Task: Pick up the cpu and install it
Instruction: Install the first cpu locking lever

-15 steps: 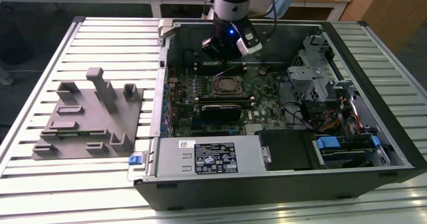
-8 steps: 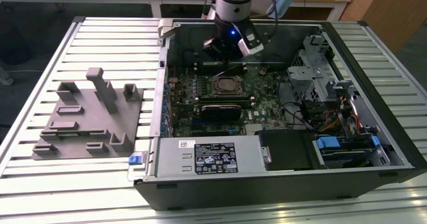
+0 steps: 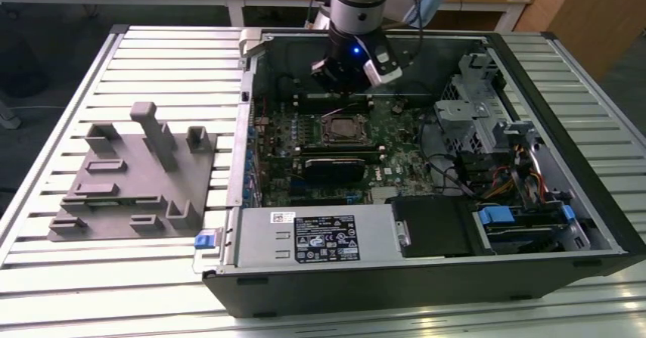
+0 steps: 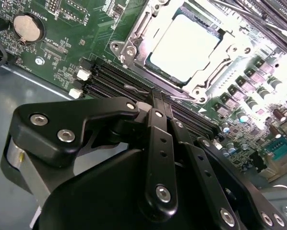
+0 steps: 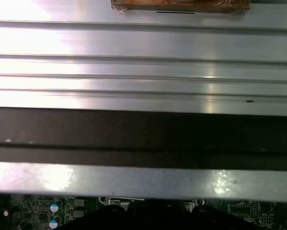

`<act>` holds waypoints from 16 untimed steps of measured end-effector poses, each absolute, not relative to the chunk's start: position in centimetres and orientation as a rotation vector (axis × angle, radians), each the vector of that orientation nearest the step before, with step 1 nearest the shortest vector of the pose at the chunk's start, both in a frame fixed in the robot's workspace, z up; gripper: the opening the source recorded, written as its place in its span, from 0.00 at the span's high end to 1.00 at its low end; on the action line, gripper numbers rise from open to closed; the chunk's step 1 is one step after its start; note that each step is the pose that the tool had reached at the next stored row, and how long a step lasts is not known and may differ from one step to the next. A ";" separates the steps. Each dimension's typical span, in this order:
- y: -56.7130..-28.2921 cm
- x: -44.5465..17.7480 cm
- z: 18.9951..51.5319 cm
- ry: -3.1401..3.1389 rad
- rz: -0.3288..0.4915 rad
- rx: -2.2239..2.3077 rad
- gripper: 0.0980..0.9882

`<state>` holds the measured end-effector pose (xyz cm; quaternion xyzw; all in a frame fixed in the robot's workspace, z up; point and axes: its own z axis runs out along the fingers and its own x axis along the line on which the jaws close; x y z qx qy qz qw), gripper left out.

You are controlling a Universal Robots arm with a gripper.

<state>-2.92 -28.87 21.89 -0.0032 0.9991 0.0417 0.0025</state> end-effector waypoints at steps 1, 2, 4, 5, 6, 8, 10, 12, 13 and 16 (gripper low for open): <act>-28.9 -2.9 21.9 3.134 0.131 -0.010 0.99; -28.9 -2.8 21.8 3.134 0.131 -0.010 0.99; -28.9 -2.7 21.7 3.134 0.131 -0.009 0.99; -28.9 -2.6 21.7 3.134 0.131 -0.009 0.99; -28.9 -2.6 21.7 3.134 0.131 -0.009 0.99; -28.9 -2.5 21.6 3.134 0.131 -0.009 0.99; -28.9 -2.4 21.5 3.134 0.131 -0.008 0.99; -28.9 -2.3 21.4 3.134 0.131 -0.008 0.99; -28.9 -2.2 21.4 3.134 0.131 -0.008 0.99; -28.9 -2.1 21.2 3.134 0.131 -0.007 0.99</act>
